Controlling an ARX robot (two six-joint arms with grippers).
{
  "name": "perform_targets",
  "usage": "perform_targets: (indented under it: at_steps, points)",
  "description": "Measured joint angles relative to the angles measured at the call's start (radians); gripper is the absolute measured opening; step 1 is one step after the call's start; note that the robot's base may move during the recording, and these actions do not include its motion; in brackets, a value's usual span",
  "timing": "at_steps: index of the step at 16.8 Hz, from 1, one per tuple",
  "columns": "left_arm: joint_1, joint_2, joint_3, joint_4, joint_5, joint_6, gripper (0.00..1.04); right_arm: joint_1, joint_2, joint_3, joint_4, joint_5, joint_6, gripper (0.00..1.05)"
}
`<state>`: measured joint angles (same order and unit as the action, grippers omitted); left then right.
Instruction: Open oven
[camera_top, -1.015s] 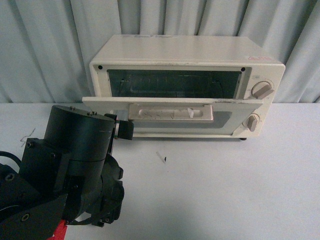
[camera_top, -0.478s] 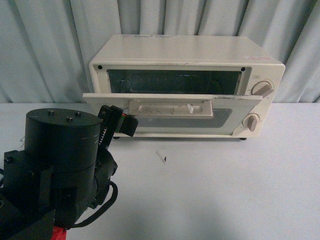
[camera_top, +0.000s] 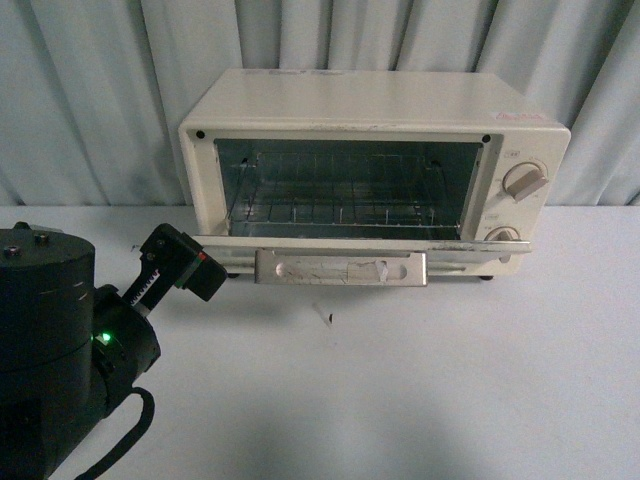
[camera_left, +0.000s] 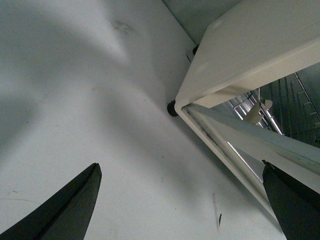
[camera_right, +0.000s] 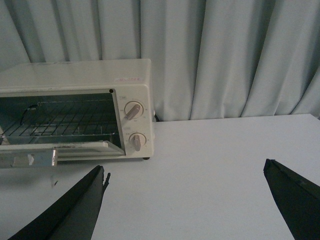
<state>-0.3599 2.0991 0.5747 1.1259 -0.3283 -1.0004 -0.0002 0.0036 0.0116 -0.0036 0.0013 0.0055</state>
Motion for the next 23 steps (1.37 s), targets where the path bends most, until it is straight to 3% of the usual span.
perform_targets:
  at_steps: [4,5,9,13,14,18,20,21,23]
  points:
    - [0.011,-0.004,-0.006,0.012,0.004,-0.013,0.98,0.000,0.000,0.000,0.000,0.000,0.000,0.98]
    - [0.019,0.026,-0.028,0.119,0.007,0.081,0.92,0.000,0.000,0.000,0.000,0.000,0.000,0.98]
    - [0.127,-0.088,-0.294,0.151,0.079,0.761,0.50,0.000,0.000,0.000,0.000,-0.001,0.000,0.98]
    - [0.187,-0.349,-0.447,0.156,0.159,0.965,0.07,0.000,0.000,0.000,0.000,0.000,0.000,0.98]
    - [0.208,-0.423,-0.477,0.156,0.173,0.977,0.02,0.000,0.000,0.000,0.000,-0.001,0.000,0.98]
    - [0.258,-0.743,-0.556,0.158,0.230,0.983,0.02,0.000,0.000,0.000,0.000,0.000,0.000,0.98]
    - [0.291,-0.911,-0.570,0.033,0.257,0.983,0.02,0.000,0.000,0.000,0.000,-0.001,0.000,0.98]
    - [0.350,-0.998,-0.570,-0.042,0.314,0.983,0.02,0.000,0.000,0.000,0.000,-0.001,0.000,0.98]
    - [0.361,-1.173,-0.570,-0.195,0.325,0.983,0.02,0.000,0.000,0.000,0.000,-0.001,0.000,0.98]
